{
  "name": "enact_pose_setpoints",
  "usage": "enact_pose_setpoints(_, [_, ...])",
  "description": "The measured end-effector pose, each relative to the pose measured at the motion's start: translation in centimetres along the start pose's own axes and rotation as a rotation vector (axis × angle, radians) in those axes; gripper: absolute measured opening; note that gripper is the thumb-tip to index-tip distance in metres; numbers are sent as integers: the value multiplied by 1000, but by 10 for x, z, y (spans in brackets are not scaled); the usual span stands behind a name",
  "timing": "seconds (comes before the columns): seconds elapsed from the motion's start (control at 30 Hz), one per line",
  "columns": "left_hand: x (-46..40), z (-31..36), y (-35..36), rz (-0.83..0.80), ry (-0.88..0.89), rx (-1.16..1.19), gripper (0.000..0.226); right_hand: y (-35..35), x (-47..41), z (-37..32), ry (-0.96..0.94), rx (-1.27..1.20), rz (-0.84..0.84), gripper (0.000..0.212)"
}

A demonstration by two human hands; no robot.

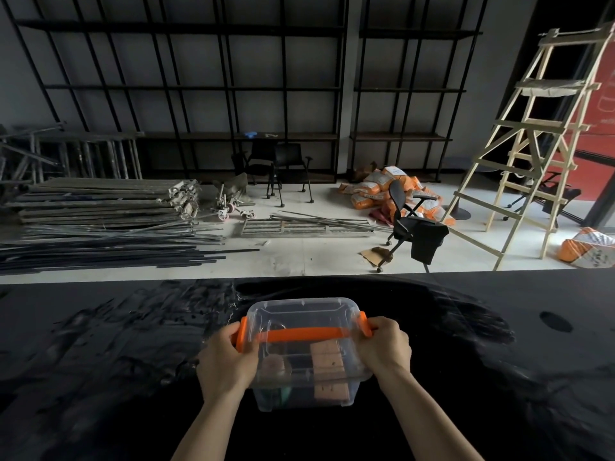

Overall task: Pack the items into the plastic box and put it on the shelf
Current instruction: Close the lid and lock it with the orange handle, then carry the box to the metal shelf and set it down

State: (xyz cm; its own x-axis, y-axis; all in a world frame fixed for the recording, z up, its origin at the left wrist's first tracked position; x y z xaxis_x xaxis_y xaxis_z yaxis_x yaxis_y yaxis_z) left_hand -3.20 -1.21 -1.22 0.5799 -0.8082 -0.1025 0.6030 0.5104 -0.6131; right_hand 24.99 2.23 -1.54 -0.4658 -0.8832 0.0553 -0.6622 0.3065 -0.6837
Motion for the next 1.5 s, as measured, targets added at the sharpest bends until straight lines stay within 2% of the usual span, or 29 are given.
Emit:
enact_pose_setpoints(0.23, [3,-2,1,4,8,21,21,-2,6,-5,-121,62,80,22])
enact_pose_setpoints(0.3, [3,-9,6,-42,-21,87,29,4,8,1,-94,16,29,32])
enact_pose_setpoints(0.43, [12,-8,28,-237,-201,429,42,22,15,8,47,-321,-237,63])
enact_pose_setpoints(0.53, [9,-6,41,-269,-226,475,54,20,12,7,38,-354,-248,71])
enact_pose_setpoints(0.63, [9,9,53,-283,-184,497,57,5,2,10,19,-340,-210,64])
enact_pose_setpoints(0.83, [29,69,93,-336,-111,535,58,-58,-30,34,13,-343,-84,52])
enact_pose_setpoints(1.07, [84,149,159,-522,27,546,57,-154,-49,96,103,-280,120,45])
enact_pose_setpoints(1.3, [160,216,215,-819,148,549,59,-249,-6,160,246,-309,404,43])
enact_pose_setpoints(1.5, [278,255,242,-1145,254,562,57,-326,80,233,428,-286,679,42])
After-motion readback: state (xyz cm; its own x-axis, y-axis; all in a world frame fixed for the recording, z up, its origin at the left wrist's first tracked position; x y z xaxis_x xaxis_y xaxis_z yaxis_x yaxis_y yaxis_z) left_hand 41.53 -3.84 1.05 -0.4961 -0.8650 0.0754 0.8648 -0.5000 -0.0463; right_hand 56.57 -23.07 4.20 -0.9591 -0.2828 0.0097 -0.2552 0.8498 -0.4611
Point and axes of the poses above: each hand's wrist, its own x-axis away from the middle knuckle, its own y-axis out of the palm, z = x × y, the point moved 6 cm from there along -x, towards the middle knuckle, and after that the axes turned 5 degrees about z, right-handed, at the moved point
